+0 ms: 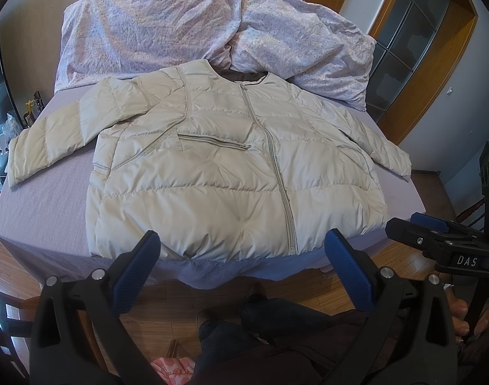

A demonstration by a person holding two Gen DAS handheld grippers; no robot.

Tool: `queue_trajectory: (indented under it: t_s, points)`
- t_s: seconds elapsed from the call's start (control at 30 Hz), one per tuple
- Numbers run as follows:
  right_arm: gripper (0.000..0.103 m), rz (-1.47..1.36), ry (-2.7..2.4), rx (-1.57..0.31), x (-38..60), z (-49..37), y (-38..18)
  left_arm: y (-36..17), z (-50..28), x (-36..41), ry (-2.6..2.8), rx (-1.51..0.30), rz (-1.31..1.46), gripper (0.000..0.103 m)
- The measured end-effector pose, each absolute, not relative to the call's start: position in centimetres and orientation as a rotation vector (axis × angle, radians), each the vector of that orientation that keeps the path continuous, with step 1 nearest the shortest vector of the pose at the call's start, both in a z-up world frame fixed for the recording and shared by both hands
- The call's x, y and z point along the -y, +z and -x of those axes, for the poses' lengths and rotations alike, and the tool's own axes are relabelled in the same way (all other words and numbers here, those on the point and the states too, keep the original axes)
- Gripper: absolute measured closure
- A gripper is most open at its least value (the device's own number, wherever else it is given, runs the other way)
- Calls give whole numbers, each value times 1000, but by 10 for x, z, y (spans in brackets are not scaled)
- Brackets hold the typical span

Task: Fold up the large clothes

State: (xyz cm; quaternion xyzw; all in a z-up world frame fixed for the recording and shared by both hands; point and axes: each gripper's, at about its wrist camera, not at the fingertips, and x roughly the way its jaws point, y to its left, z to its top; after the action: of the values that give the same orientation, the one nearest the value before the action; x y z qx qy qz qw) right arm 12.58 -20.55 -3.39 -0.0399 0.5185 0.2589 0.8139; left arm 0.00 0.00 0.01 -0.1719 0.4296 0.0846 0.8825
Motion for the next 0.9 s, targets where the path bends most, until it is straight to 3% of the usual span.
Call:
queue_trajectory:
  t_s: [0.57, 0.9]
  points:
    - [1, 76, 545, -1106, 205, -132, -33, -1, -2, 0, 169, -902, 355, 2]
    - [1, -63, 509, -1065, 227, -198, -42, -10, -47, -12, 227, -919, 353, 2]
